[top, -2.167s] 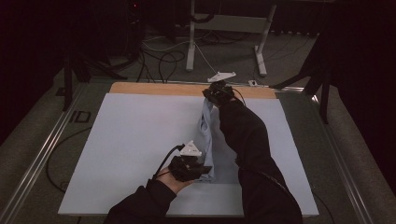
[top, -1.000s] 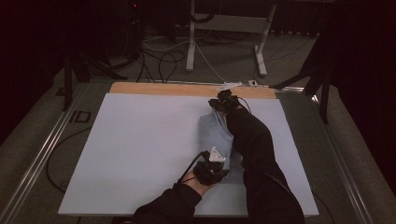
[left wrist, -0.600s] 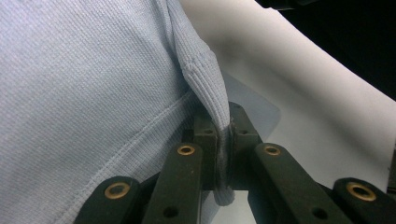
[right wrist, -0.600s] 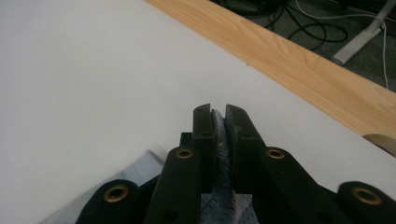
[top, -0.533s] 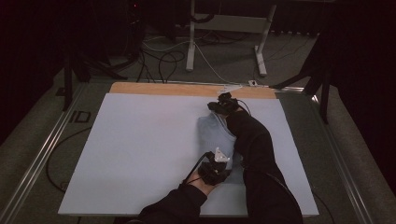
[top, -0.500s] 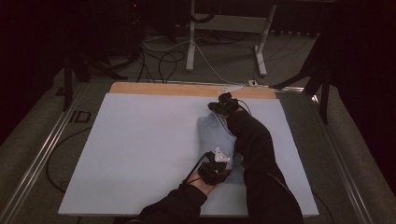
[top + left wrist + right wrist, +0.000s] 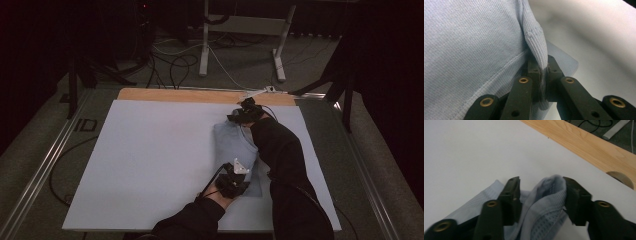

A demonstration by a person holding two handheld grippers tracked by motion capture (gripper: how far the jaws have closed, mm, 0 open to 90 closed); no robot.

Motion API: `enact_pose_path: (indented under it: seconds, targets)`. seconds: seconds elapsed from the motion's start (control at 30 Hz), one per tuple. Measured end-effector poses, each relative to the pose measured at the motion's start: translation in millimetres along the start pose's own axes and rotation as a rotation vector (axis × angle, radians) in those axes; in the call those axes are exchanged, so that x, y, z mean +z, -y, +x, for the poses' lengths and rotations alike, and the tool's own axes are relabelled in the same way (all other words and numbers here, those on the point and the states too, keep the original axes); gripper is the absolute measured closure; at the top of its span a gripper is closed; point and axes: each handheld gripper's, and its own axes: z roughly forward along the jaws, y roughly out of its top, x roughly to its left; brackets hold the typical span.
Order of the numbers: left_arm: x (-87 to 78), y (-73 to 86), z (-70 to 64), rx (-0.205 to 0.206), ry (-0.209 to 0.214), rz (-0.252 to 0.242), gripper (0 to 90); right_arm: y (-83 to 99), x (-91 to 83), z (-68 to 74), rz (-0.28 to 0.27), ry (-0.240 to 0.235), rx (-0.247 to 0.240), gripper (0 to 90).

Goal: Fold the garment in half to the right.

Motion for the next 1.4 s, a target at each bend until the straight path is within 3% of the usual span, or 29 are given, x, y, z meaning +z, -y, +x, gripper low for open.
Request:
enact_pose_path:
  seconds: [0.07, 0.2, 0.3, 0.33, 0.37, 0.4, 0.5, 0.6, 0.73, 0.9, 1.0, 1.1, 1.17, 1.33, 1.4]
  targets:
    - [1.4, -0.1, 0.0, -0.003, -0.001, -0.003, 85.7, 0.3, -6.3, -2.3, 0.006, -0.008, 0.016, 45.0]
    - [3.3, -0.8, -0.4, -0.008, -0.005, -0.004, 85.6, 2.5, -7.3, 0.9, 0.089, 0.006, -0.002, 45.4]
    - [3.7, -1.4, -2.5, 0.004, -0.016, -0.004, 85.6, 3.9, -5.4, 1.7, 0.137, 0.03, 0.006, 51.3]
    - [3.7, -1.4, -2.5, 0.004, -0.016, -0.004, 85.5, 3.9, -5.4, 1.7, 0.137, 0.03, 0.006, 51.3]
    - [2.7, -1.7, -4.8, 0.014, -0.019, -0.005, 85.5, 3.8, -5.6, 2.0, 0.141, 0.034, 0.016, 60.2]
    - [2.0, -2.1, -6.4, 0.021, -0.017, -0.008, 85.5, 3.4, -5.7, 1.8, 0.143, 0.076, -0.015, 69.9]
    - [1.5, -3.2, -9.4, 0.029, -0.019, -0.008, 85.4, 1.5, -5.1, 1.6, 0.116, 0.113, -0.026, 72.0]
    - [1.6, -3.8, -10.6, 0.031, -0.023, -0.013, 85.3, 0.6, -1.5, 3.5, 0.072, 0.113, -0.032, 72.8]
    - [3.1, -4.6, -9.1, 0.023, -0.024, -0.009, 85.3, 0.4, 6.9, 4.2, 0.066, 0.122, -0.032, 81.5]
    - [3.8, -5.0, -9.4, 0.017, -0.007, -0.02, 84.5, 6.9, 16.8, 0.4, 0.075, 0.109, -0.011, 82.5]
    - [5.9, -4.2, -11.6, 0.036, 0.014, -0.017, 81.9, 13.3, 21.9, -1.8, 0.095, 0.124, -0.008, 78.0]
    - [8.8, -2.8, -13.3, 0.039, 0.019, -0.013, 81.1, 18.7, 24.1, -6.1, 0.109, 0.132, 0.028, 68.5]
    - [10.3, -2.5, -12.7, 0.036, 0.025, -0.008, 81.1, 20.0, 24.2, -6.4, 0.127, 0.141, 0.019, 63.0]
    - [11.9, -2.6, -12.7, 0.029, 0.031, -0.004, 81.2, 16.0, 12.2, -6.5, 0.129, 0.152, 0.015, 42.2]
    - [12.7, -2.9, -12.8, 0.026, 0.03, -0.003, 81.2, 12.8, 2.1, -6.8, 0.105, 0.154, 0.016, 34.3]
